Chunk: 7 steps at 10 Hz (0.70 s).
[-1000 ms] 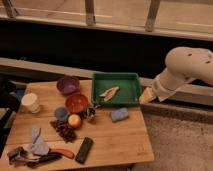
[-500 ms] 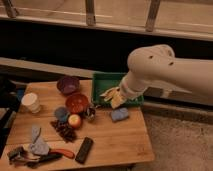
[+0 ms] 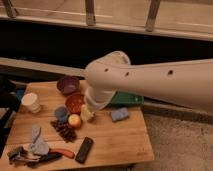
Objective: Place grapes in purple bowl
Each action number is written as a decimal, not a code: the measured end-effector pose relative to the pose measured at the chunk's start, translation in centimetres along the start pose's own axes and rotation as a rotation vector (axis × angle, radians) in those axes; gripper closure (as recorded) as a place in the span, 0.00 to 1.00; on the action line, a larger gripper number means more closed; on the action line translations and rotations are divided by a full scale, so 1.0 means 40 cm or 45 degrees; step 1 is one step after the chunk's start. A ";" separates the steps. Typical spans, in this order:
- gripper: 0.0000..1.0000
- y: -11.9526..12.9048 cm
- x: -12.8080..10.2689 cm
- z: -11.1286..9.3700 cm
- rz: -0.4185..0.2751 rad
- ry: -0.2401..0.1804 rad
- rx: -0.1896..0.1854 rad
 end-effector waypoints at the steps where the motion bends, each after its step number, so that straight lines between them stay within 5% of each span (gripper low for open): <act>1: 0.36 0.022 -0.009 0.006 -0.017 -0.001 -0.008; 7: 0.36 0.029 -0.029 0.040 -0.036 -0.013 -0.036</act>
